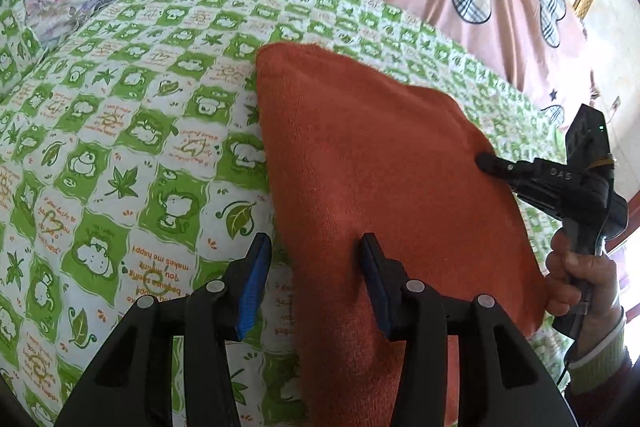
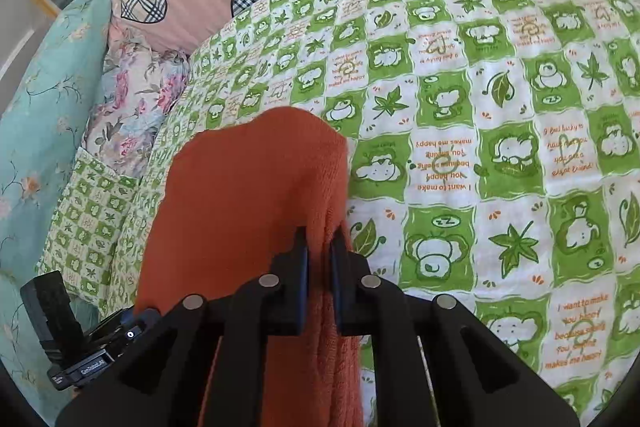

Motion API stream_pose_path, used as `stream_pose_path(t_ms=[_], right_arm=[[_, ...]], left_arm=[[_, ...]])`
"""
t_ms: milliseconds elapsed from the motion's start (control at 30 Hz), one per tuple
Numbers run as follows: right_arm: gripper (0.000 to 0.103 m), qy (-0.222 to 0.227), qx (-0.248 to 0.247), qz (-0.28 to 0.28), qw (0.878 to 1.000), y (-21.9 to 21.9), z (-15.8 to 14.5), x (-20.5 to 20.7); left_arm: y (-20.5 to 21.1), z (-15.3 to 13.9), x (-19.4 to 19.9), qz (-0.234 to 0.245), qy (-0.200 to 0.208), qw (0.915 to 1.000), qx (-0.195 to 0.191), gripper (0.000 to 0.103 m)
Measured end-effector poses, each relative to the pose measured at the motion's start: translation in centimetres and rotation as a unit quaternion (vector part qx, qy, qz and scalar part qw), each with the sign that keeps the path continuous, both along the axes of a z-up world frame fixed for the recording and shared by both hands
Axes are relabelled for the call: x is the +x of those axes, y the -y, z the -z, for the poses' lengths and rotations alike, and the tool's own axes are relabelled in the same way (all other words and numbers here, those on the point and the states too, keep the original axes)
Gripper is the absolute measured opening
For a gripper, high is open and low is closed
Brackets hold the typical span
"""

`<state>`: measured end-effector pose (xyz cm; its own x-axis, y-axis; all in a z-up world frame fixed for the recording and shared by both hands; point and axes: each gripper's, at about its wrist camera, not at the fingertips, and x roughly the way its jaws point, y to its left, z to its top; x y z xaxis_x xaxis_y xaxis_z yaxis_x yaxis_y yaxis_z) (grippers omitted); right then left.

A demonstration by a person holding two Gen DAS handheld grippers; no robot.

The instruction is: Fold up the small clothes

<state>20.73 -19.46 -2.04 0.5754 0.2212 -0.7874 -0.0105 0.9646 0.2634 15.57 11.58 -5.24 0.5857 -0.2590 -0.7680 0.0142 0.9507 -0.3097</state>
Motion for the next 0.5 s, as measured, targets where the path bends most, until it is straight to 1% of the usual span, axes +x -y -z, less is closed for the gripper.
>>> stream_pose_path(t_ms=[33, 67, 133, 167, 200, 233, 300, 333, 367, 433, 467, 500], right_arm=[[0.017, 0.004, -0.008, 0.008, 1.000, -0.1, -0.6, -0.3], [0.018, 0.011, -0.019, 0.015, 1.000, -0.3, -1.3, -0.8], [0.018, 0.041, -0.038, 0.022, 0.998, -1.0, -3.3, -2.1], [0.018, 0.054, -0.032, 0.018, 0.998, -1.5, -4.0, -2.6], [0.018, 0.064, -0.018, 0.005, 0.998, -2.3, -4.6, -3.2], [0.018, 0.062, -0.006, -0.010, 0.998, -3.0, -4.6, -3.4], [0.018, 0.044, 0.017, -0.038, 0.998, -4.1, -3.8, -3.3], [0.018, 0.035, 0.016, -0.041, 0.998, -4.5, -3.1, -3.0], [0.018, 0.026, 0.007, -0.039, 0.999, -4.6, -2.4, -2.7], [0.017, -0.002, -0.010, -0.013, 1.000, -3.8, -0.4, -1.5], [0.014, -0.010, -0.006, -0.004, 1.000, -3.2, 0.4, -1.1], [0.009, -0.016, 0.008, 0.002, 1.000, -2.3, 1.1, -0.7]], left_arm=[[-0.1, 0.0, 0.1, -0.001, -0.003, 1.0000, -0.001, 0.049], [-0.2, -0.1, 0.1, -0.002, -0.005, 1.0000, -0.002, 0.049], [-0.3, -0.9, 0.0, -0.004, 0.001, 1.0000, 0.008, 0.046], [-0.2, -1.7, -0.2, -0.004, 0.013, 0.9997, 0.019, 0.045], [-0.1, -2.3, -0.3, -0.002, 0.023, 0.9995, 0.021, 0.045], [-0.1, -2.9, -0.3, 0.003, 0.034, 0.9993, 0.014, 0.045], [-0.1, -3.8, -0.2, 0.014, 0.051, 0.9985, -0.013, 0.045], [-0.1, -4.1, -0.1, 0.023, 0.059, 0.9975, -0.032, 0.045], [0.1, -4.4, 0.1, 0.035, 0.066, 0.9956, -0.056, 0.045], [0.8, -4.3, 0.4, 0.069, 0.067, 0.9908, -0.095, 0.045], [1.3, -3.8, 0.7, 0.086, 0.060, 0.9894, -0.101, 0.046], [1.7, -3.0, 1.1, 0.083, 0.046, 0.9923, -0.080, 0.046]])
